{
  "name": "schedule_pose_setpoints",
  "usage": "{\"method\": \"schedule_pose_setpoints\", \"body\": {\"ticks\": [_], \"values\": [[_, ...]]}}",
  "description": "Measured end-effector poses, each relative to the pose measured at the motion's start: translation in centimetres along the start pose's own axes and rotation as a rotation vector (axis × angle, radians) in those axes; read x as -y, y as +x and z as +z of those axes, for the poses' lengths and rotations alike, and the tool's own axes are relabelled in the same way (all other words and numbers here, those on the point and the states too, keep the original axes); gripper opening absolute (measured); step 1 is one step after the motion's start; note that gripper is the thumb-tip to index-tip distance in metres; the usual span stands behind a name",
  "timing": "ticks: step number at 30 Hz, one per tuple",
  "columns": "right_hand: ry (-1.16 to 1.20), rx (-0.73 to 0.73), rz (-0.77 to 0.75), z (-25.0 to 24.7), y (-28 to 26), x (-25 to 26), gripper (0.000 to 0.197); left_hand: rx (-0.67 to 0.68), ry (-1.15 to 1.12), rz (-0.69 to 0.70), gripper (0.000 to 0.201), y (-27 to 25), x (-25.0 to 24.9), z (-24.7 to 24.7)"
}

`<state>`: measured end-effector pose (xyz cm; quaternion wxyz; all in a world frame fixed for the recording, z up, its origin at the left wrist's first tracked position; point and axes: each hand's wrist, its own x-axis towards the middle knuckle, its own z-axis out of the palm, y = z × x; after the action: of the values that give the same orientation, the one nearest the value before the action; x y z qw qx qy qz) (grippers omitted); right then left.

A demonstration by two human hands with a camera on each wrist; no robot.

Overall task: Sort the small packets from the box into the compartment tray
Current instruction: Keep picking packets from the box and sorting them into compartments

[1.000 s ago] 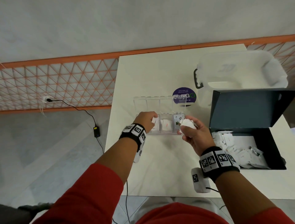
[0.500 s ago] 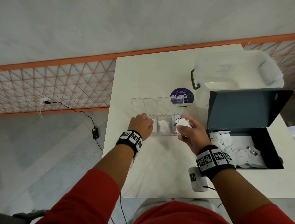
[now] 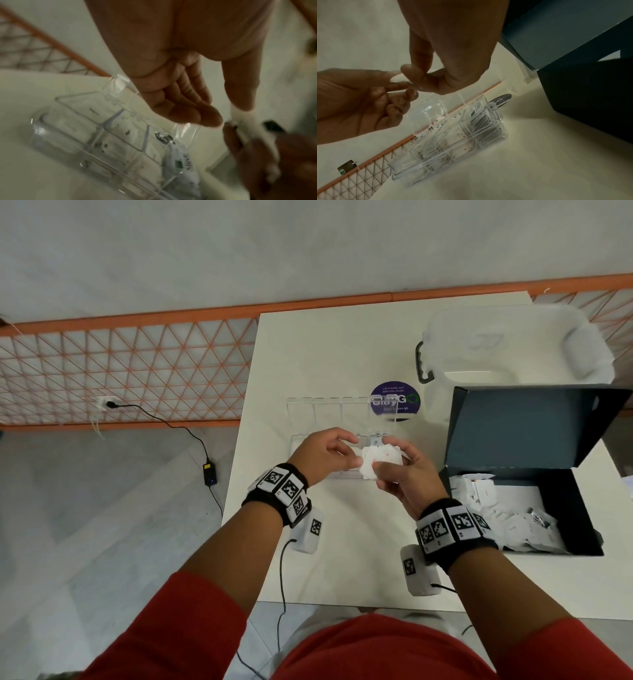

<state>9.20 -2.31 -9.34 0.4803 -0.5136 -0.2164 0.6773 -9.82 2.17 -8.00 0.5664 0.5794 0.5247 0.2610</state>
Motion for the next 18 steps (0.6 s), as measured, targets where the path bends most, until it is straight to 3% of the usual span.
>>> {"method": "schedule_pose_setpoints", "body": {"ticks": [3,13,18], "values": [[-0.013,-0.018,-0.011,-0.2,-0.2,-0.2,0.044,0.007,-0.148,-0.032,0.026,-0.5,-0.1,0.7],[-0.024,0.036,0.004,-0.6,-0.3,-0.6,0.051,0.033,-0.117,-0.049,0.042,-0.3,-0.8,1.3],[-0.025,0.013,0.009,-1.4,-0.3,-0.5,0.052,-0.118,-0.052,0.014,0.025,0.3,-1.0,0.9]]}}
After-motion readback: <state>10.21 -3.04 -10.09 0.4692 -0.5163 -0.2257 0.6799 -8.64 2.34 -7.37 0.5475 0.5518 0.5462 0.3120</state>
